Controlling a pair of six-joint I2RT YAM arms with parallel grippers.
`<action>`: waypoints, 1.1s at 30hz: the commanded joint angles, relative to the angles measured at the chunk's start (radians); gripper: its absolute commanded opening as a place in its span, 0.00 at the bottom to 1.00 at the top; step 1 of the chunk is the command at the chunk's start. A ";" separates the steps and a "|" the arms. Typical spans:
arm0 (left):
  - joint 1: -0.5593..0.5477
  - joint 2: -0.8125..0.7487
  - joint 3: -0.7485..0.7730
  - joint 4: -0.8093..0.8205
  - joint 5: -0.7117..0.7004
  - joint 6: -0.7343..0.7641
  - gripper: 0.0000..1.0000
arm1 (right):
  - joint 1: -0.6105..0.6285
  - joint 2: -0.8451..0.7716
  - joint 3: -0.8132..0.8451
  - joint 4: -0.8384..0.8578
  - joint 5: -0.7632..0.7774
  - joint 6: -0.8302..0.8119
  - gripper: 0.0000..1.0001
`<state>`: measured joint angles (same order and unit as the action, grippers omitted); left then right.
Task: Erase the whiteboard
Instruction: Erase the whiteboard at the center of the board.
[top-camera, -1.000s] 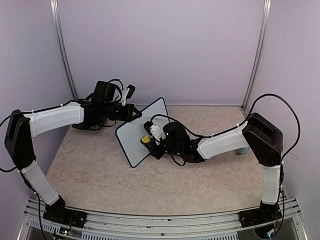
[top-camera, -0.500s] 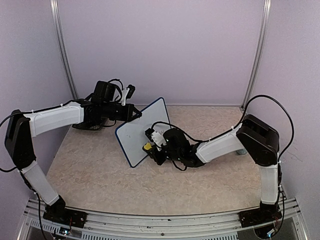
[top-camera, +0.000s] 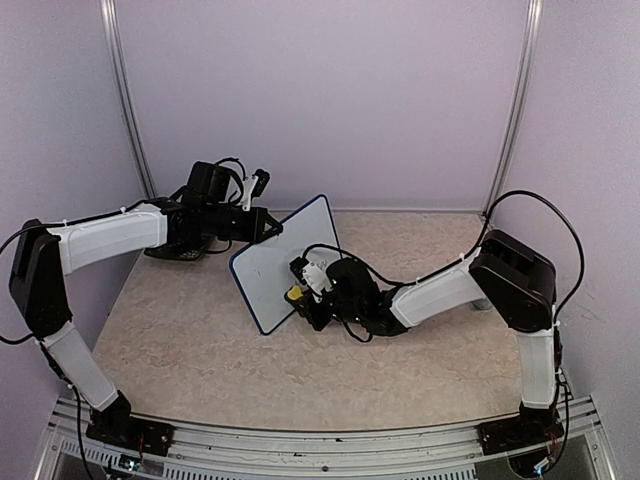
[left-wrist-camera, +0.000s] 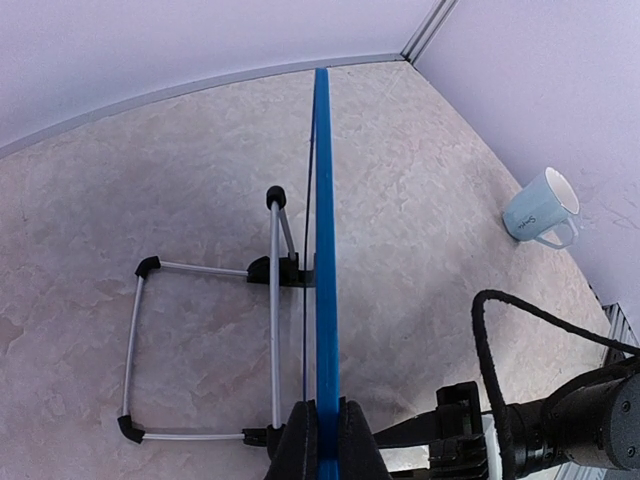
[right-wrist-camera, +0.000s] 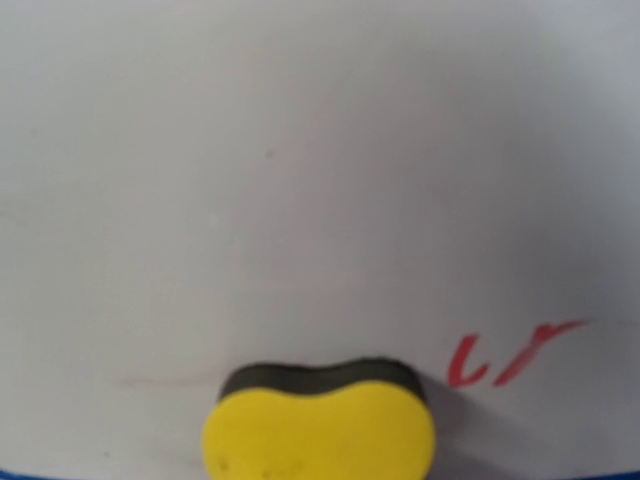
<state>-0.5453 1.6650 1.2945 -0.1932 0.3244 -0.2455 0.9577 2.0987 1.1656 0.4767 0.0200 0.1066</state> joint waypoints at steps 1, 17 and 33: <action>-0.026 0.024 -0.015 -0.116 0.061 -0.020 0.00 | -0.009 -0.006 0.028 -0.073 0.006 -0.022 0.00; -0.025 0.024 -0.013 -0.116 0.064 -0.020 0.00 | -0.008 -0.191 0.049 -0.077 0.055 -0.103 0.00; -0.024 0.024 -0.013 -0.116 0.064 -0.021 0.00 | -0.009 0.008 0.016 -0.079 -0.046 0.015 0.00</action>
<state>-0.5446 1.6650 1.2945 -0.1947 0.3279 -0.2493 0.9577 2.0663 1.2003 0.3912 0.0204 0.0746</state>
